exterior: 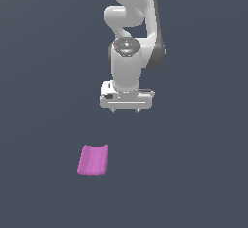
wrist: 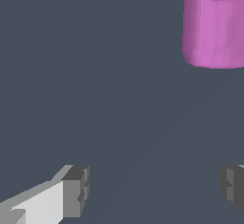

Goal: Pick up the object and move it to a goal position.

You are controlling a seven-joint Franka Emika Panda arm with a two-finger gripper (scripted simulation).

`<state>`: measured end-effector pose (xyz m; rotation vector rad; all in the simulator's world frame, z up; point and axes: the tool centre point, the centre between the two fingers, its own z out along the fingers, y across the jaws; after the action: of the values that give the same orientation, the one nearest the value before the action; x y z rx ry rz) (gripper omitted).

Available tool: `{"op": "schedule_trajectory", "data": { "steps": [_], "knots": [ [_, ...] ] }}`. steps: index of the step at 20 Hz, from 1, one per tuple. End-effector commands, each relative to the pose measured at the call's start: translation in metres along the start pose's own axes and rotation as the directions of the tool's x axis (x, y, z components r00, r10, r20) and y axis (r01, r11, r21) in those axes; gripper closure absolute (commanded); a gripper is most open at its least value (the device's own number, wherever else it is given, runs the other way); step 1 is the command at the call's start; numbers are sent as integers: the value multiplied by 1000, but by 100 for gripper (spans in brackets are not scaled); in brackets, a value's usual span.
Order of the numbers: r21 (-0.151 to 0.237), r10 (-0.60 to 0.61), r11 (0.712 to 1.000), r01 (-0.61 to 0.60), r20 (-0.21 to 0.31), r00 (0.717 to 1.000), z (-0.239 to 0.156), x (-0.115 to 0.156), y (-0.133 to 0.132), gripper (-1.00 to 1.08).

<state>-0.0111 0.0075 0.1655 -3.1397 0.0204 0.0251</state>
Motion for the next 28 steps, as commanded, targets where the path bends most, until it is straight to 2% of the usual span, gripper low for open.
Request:
{"op": "schedule_trajectory", "data": {
  "steps": [1,11,17,23,28],
  "knots": [
    [0,0,1000,0,0,1000,0,0,0,-60],
    [-9,-14,1000,14,-18,1000,-6,3,-9,-60],
    [-38,3,999,-4,-28,1000,1,15,-1,-60],
    [-102,33,994,-39,-55,998,16,39,16,-60],
    [-190,59,979,-76,-96,994,35,68,37,-60]
  ]
}}
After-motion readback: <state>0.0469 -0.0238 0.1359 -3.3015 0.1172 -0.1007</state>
